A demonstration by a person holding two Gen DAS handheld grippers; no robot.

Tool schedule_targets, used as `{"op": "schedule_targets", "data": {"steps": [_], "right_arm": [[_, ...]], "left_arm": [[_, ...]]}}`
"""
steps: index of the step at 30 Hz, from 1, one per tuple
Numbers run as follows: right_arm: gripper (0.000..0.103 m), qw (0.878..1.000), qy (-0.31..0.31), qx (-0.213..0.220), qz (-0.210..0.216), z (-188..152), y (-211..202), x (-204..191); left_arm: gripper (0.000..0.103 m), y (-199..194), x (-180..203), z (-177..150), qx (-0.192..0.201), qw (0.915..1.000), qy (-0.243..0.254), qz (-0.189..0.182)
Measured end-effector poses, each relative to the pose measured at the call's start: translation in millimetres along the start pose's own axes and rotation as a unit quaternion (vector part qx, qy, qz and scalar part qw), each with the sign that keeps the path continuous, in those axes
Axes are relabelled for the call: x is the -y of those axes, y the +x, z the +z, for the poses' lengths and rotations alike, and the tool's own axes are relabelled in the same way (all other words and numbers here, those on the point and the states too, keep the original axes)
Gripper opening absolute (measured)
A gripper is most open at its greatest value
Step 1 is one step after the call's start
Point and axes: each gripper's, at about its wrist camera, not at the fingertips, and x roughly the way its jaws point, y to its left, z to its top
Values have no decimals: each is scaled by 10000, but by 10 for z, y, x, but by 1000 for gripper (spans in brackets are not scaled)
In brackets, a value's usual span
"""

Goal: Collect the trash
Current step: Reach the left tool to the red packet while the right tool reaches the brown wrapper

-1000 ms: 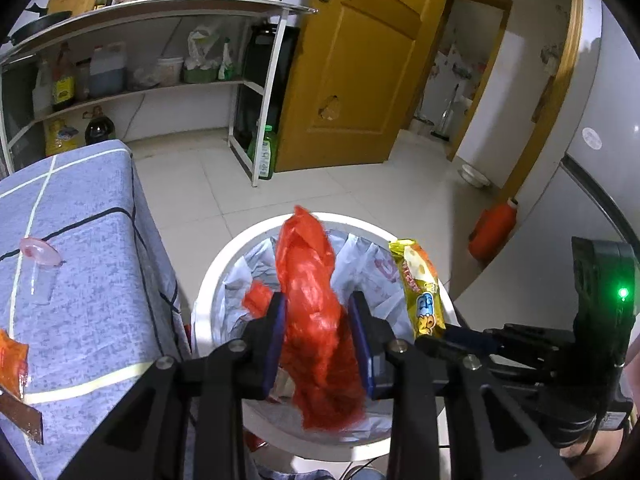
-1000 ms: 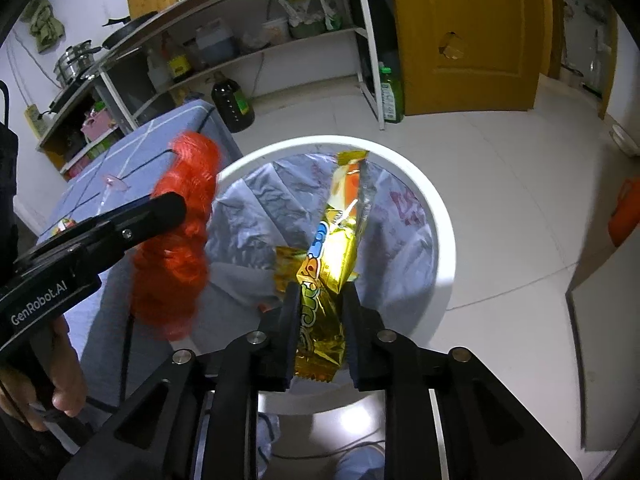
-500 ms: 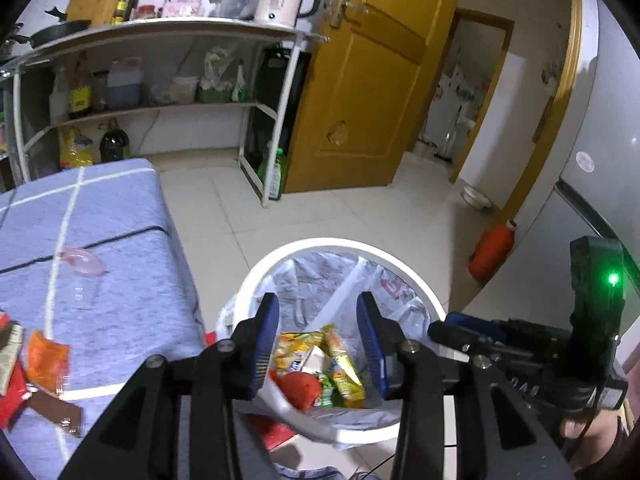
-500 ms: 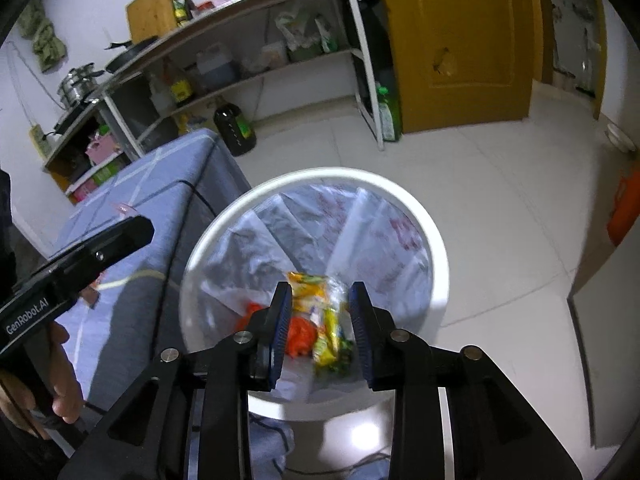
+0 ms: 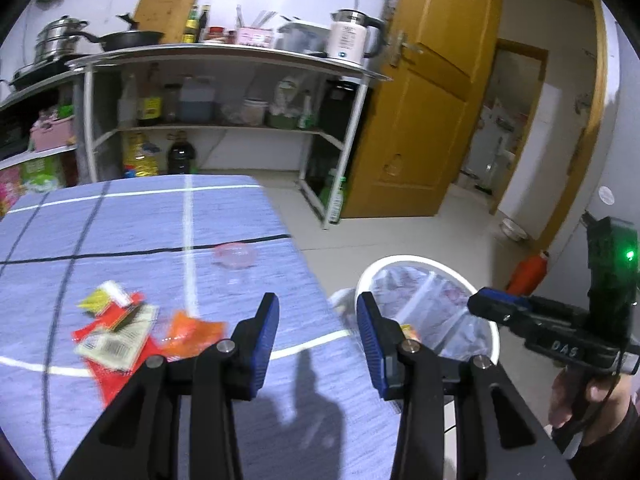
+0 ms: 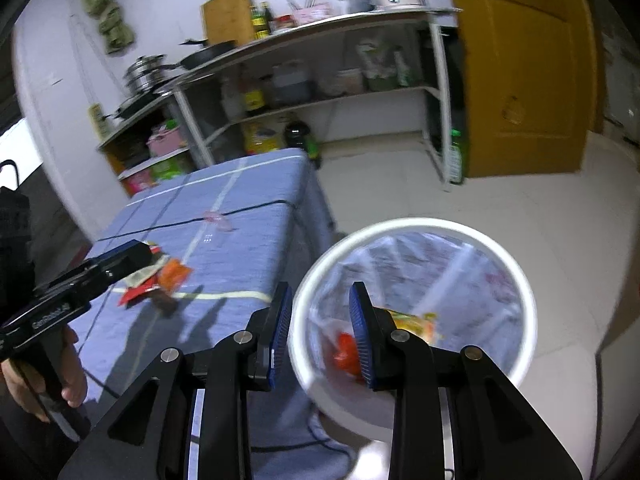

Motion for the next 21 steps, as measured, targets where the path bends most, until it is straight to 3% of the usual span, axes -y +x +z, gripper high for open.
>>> {"op": "schedule_targets", "data": {"steps": [12, 21], "right_arm": [[31, 9903, -1052, -312, 851, 46, 470, -956], [31, 9745, -1732, -894, 1109, -92, 978, -1405]], "left_arm": [[42, -401, -1028, -153, 142, 9948, -554, 846], [45, -486, -1339, -262, 150, 9918, -818, 968]]}}
